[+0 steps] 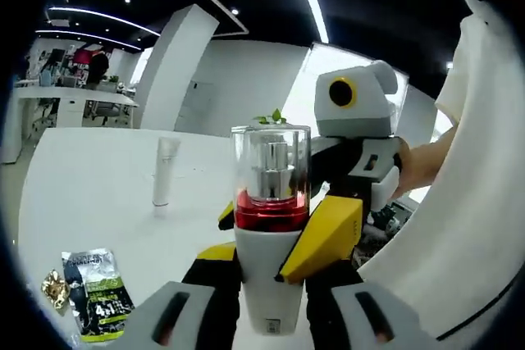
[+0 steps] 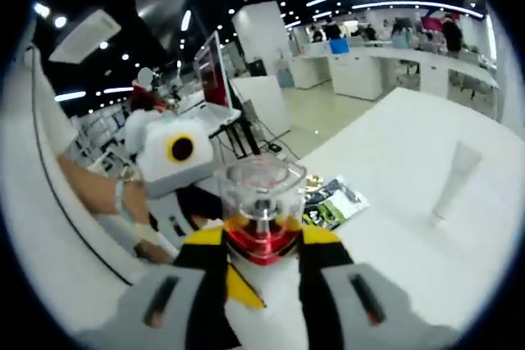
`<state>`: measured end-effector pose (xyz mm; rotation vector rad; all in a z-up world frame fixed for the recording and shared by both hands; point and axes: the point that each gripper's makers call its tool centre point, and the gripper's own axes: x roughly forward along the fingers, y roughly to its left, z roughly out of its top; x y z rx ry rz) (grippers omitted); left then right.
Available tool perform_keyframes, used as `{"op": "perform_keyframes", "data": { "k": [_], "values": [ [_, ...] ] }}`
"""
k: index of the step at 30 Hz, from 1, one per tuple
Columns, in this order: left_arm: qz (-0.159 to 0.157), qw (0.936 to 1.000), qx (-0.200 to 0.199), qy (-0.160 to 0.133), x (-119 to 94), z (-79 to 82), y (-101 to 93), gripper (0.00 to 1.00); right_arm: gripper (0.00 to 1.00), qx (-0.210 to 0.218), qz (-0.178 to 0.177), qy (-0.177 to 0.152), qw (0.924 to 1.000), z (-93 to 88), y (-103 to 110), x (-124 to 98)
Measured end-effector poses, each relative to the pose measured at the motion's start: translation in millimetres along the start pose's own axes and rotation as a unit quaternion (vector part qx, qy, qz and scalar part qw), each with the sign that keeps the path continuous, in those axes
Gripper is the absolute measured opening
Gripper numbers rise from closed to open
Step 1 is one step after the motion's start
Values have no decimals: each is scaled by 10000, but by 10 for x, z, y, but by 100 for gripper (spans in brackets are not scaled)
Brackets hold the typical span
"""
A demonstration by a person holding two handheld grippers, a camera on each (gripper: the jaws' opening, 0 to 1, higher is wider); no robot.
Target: Arrange the skincare products in the storage area until every visible bottle or jar stands upright without overlapping.
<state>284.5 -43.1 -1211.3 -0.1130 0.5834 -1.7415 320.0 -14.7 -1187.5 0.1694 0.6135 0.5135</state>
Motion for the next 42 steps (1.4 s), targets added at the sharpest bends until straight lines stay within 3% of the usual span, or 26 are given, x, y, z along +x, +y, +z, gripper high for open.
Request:
{"op": "perform_keyframes", "data": {
  "k": [3, 9, 12, 15, 17, 19, 21, 29, 38, 42],
  "values": [
    [-138, 9998, -135, -40, 102, -18, 4, 29, 31, 74, -185, -44, 9998, -37, -90, -29],
    [-337, 9993, -99, 111, 240, -40, -11, 29, 31, 233, -219, -71, 9995, -115, -224, -108],
    [-270, 9993, -218, 171, 314, -38, 11, 28, 32, 347, -63, -102, 9993, -133, -306, -114],
    [-133, 9997, -71, 172, 346, 13, 3, 28, 33, 342, 214, -144, 9991, -102, -316, -144],
    [-159, 9998, -49, 131, 377, 59, -18, 28, 33, 521, 576, -229, 9967, -67, -304, -184],
    [-57, 9999, -59, 79, 435, 97, -19, 28, 33, 539, 591, -312, 9963, -49, -352, -204],
    [81, 9999, 31, 127, 483, 79, -34, 28, 32, 260, 708, -122, 9971, -87, -347, -249],
    [513, 9987, -4, -44, 536, 86, -44, 30, 30, -40, 803, -359, 9961, -83, -350, -316],
    [1276, 9885, -530, -621, 508, 96, -2, 33, 30, -436, 761, -488, 9949, -58, -375, -378],
    [1574, 9845, -563, -523, 449, 21, 57, 34, 30, -434, 716, -576, 9948, -27, -472, -399]
  ]
}}
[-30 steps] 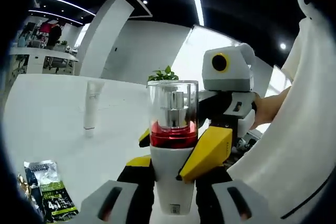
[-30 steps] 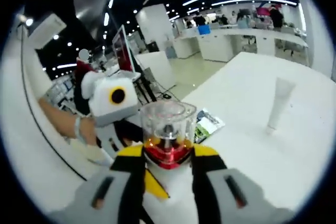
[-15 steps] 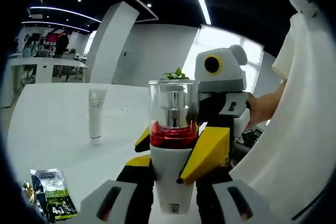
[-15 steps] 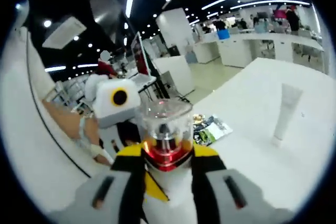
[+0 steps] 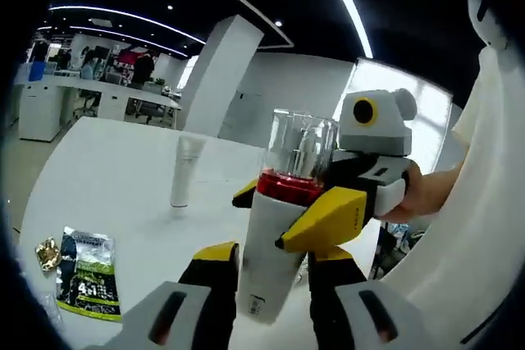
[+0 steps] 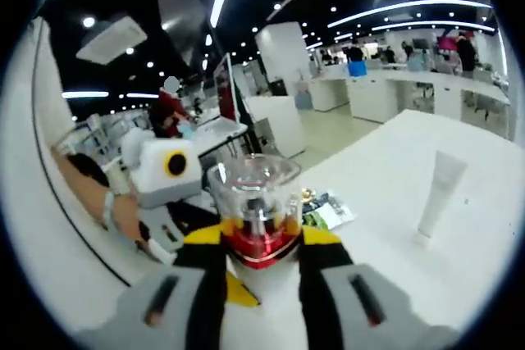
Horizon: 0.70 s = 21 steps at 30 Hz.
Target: Arrange the skincare products in the storage area until every visible bottle or jar stands upright without overlapping.
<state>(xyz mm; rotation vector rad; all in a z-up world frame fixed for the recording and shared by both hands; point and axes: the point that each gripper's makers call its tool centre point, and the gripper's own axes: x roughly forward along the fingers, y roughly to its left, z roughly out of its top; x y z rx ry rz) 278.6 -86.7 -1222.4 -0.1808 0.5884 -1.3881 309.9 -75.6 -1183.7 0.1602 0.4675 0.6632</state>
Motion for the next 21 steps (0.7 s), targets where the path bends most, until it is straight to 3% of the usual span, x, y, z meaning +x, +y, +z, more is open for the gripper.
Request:
{"op": "perform_keyframes", "data": {
  "k": [4, 6, 13, 16, 21],
  "values": [
    [209, 9998, -57, -45, -43, 0, 50, 33, 30, 72, -102, -108, 9999, 44, -115, -48],
    [508, 9986, -32, -156, -111, 19, 112, 33, 30, 170, -240, -219, 9993, 72, -269, -105],
    [1066, 9936, -235, -301, -240, -28, 150, 34, 31, 335, -580, -368, 9971, 47, -677, -256],
    [1144, 9926, -305, -256, -261, -89, 102, 34, 31, 433, -727, -383, 9957, -1, -850, -320],
    [1258, 9909, -379, -280, -353, -143, 77, 34, 31, 474, -794, -288, 9953, -44, -917, -344]
  ]
}}
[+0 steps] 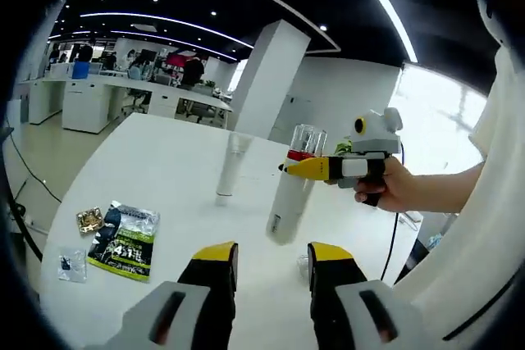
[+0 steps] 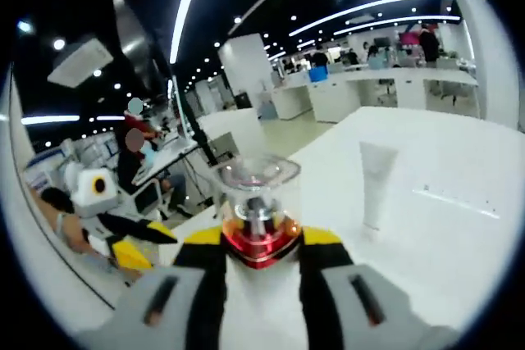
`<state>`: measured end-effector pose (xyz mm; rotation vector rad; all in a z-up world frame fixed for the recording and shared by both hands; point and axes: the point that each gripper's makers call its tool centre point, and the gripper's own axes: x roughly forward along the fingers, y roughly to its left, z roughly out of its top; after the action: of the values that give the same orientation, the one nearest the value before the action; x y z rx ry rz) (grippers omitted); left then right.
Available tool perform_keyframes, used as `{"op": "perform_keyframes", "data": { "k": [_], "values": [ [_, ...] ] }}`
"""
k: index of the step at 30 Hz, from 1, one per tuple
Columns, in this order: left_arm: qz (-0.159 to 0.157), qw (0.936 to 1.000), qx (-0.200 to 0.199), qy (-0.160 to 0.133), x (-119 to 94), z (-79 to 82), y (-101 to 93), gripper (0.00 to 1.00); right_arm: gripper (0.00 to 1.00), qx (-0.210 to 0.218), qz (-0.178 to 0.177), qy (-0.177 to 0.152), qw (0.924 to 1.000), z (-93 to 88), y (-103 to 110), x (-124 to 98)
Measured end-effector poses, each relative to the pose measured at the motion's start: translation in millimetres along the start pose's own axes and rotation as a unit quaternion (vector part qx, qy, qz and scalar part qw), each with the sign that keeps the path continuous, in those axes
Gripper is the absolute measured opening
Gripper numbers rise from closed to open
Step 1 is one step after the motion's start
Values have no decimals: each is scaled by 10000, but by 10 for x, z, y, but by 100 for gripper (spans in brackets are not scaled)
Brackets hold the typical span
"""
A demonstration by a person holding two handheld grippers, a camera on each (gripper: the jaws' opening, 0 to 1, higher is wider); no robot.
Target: Arrange the skincare products in the storage area until every visible bottle or jar stands upright without overlapping.
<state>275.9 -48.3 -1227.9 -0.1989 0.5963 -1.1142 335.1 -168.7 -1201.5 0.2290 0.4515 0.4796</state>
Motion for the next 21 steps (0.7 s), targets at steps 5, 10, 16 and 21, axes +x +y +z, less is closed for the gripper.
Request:
{"op": "perform_keyframes", "data": {
  "k": [5, 10, 16, 21],
  "values": [
    [-39, 10000, 40, -38, -45, -65, -58, 35, 31, -129, -29, 49, 9999, 32, -35, -3],
    [-168, 9991, 377, -90, -38, 52, -207, 36, 31, -212, -160, 167, 9995, -16, -161, 33],
    [-66, 9991, 363, -190, -58, 138, -193, 38, 31, -187, -285, 248, 9991, -22, -349, 34],
    [127, 9993, 222, -286, -142, 181, -126, 38, 31, -246, -361, 478, 9979, -82, -502, 61]
  ]
}}
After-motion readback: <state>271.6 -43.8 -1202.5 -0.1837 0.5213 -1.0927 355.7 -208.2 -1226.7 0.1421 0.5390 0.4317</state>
